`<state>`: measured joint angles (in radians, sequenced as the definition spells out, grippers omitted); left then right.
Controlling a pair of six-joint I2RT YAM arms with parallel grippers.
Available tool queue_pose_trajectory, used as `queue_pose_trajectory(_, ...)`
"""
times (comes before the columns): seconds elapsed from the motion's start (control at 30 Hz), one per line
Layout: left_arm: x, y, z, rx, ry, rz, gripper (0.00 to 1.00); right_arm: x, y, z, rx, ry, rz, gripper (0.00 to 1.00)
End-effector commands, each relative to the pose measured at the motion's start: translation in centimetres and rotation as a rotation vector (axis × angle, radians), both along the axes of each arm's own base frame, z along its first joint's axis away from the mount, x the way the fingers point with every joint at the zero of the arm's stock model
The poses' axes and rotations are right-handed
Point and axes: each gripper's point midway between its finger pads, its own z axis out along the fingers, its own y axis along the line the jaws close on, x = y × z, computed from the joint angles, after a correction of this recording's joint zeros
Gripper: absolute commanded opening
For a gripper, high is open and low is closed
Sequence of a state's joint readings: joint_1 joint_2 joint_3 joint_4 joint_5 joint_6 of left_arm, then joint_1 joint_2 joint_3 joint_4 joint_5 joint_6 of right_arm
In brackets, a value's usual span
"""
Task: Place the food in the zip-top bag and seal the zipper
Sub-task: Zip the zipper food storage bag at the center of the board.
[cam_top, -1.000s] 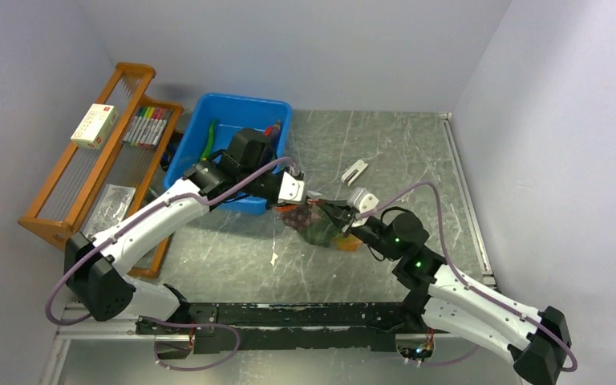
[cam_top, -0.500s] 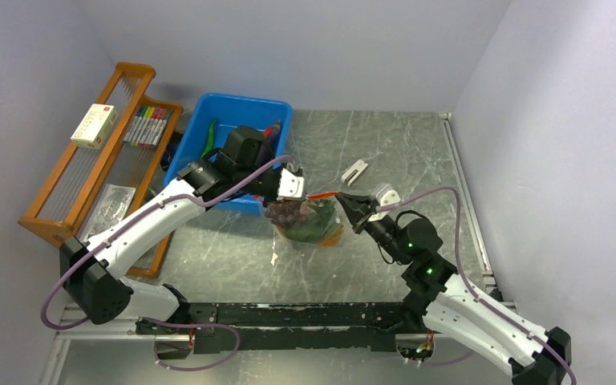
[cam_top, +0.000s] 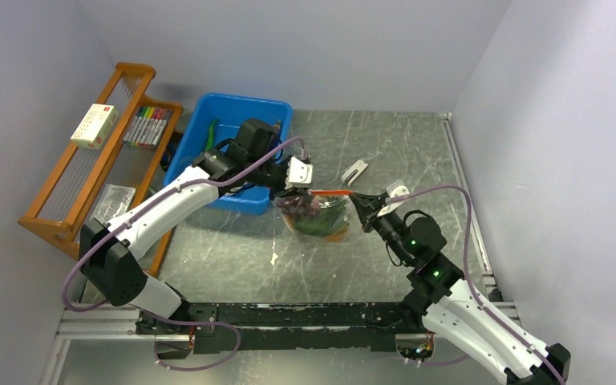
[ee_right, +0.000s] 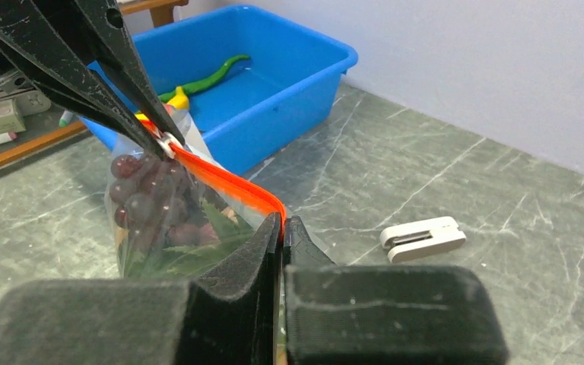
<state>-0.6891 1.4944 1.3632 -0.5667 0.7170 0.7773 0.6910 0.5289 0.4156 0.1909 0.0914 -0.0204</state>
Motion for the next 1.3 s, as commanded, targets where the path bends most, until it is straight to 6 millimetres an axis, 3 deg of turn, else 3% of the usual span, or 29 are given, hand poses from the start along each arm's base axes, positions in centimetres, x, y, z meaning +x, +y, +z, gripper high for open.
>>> queue_pose_trajectory(0.0,0.7,0.1,2.0,-0.033,-0.007,0.020,0.07,-0.1,-0.9,1.3,0.026,0.018,-0.030,0.08)
queue_pose_trajectory(0.03,0.7,0.0,2.1,-0.040,-0.005,0.015,0.07,-0.3,-0.5,1.6,0.004,0.020,-0.002,0.23)
queue_pose_trajectory(0.07,0.6,-0.1,2.2,-0.045,0.000,0.011,0.07,-0.6,-0.1,2.1,-0.021,0.021,0.031,0.29)
queue_pose_trajectory(0.37,0.4,-0.6,2.1,-0.073,0.012,-0.007,0.07,-2.1,3.7,4.0,-0.202,0.062,0.280,0.51)
queue_pose_trajectory(0.73,-0.1,-0.8,2.5,-0.098,0.011,-0.033,0.07,-0.6,7.3,1.3,-0.352,0.057,0.443,0.53)
queue_pose_trajectory(1.0,-0.5,-0.8,3.4,-0.115,-0.008,-0.062,0.07,0.7,9.2,-0.5,-0.401,0.088,0.504,0.44)
queue_pose_trajectory(1.27,-0.6,-0.6,3.5,-0.101,-0.020,-0.067,0.07,0.7,8.8,-1.8,-0.417,0.098,0.490,0.00)
